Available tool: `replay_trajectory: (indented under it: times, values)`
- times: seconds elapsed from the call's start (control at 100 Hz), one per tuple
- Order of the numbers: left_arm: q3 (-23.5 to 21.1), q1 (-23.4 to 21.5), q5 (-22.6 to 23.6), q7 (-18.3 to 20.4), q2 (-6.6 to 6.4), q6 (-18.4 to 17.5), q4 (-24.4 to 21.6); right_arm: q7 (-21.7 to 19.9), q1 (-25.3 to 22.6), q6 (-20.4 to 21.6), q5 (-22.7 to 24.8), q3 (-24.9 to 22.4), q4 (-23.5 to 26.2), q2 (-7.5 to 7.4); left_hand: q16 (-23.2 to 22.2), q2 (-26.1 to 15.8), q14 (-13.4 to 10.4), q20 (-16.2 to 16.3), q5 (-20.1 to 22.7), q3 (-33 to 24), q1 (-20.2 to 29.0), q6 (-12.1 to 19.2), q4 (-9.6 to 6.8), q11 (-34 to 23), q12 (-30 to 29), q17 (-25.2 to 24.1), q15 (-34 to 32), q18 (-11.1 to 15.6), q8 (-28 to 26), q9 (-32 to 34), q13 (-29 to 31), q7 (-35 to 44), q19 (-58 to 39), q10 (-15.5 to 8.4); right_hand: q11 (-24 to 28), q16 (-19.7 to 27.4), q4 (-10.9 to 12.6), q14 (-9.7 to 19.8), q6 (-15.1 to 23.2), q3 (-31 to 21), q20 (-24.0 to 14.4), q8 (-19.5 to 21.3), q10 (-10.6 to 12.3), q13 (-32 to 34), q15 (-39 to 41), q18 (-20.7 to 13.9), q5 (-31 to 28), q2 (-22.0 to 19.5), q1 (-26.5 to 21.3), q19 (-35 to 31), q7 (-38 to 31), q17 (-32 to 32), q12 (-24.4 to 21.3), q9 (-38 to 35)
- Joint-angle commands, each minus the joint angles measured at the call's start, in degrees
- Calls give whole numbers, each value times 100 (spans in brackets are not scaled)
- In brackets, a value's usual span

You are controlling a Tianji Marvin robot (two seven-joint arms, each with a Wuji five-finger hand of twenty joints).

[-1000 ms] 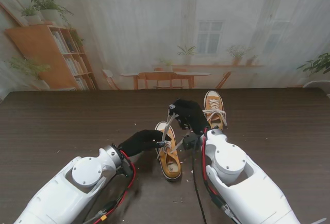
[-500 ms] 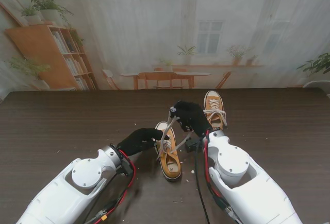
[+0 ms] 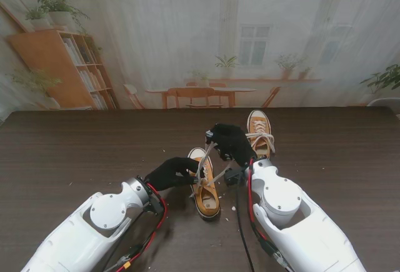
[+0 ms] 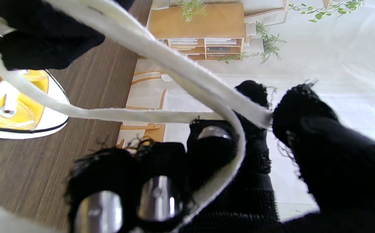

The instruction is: Tie the shoelaces into a bow on the shoes

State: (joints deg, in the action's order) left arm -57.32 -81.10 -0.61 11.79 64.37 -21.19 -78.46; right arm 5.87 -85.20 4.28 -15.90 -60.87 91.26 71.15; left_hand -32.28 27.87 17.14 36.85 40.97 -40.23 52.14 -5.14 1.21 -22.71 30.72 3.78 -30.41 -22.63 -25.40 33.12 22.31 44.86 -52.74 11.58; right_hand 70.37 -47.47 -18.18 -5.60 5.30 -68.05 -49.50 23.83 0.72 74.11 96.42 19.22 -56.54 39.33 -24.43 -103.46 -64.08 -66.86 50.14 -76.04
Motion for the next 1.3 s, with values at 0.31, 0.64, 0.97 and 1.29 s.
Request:
replay_trajectory:
  times: [0.31, 0.64, 0.97, 1.29]
  values:
    - [77, 51, 144, -46, 29, 15, -23, -94, -106, 0, 34, -65, 108, -46, -144, -143, -100, -115, -154, 764, -460, 876, -23, -246, 72, 223, -235, -78, -491, 242, 307, 1398, -392, -157, 138, 110, -14, 69, 214, -59, 60, 71, 56, 88, 151, -233, 130, 9, -46, -1651, -122, -135, 36, -25]
    - [37, -51, -242, -70, 101, 369, -183, -130, -113, -27, 32, -87, 132, -57, -82, -509, 130, -329, 528, 678, -1047, 275, -286, -844, 706, 210, -197, -240, -1770, 729, 373, 2625, -347, 117, 132, 112, -14, 69, 212, -47, 71, 75, 57, 88, 152, -230, 126, 1, -43, -1651, -126, -134, 34, -22]
    - [-202, -308, -1512, 462, 158, 1329, -551, -129, -103, -60, -6, -60, 88, -45, 71, -1201, 314, -423, 1232, 911, -883, -214, -136, -531, 494, -160, 217, -195, -1970, 779, 56, 2345, 196, 294, 127, 116, -12, 66, 200, -12, 90, 70, 52, 88, 148, -222, 124, -18, -52, -1651, -122, -130, 27, -29]
    - [-314, -496, -2434, 862, 211, 1677, -645, -337, -157, -17, 75, -9, 153, -115, -118, -1685, 155, 232, 790, 2986, 564, 230, -8, 113, 99, -629, 619, 164, 1519, -113, -580, -2070, 1167, 235, 128, 121, -6, 58, 201, 22, 134, 67, 50, 88, 140, -208, 126, -42, -59, -1651, -118, -126, 27, -22]
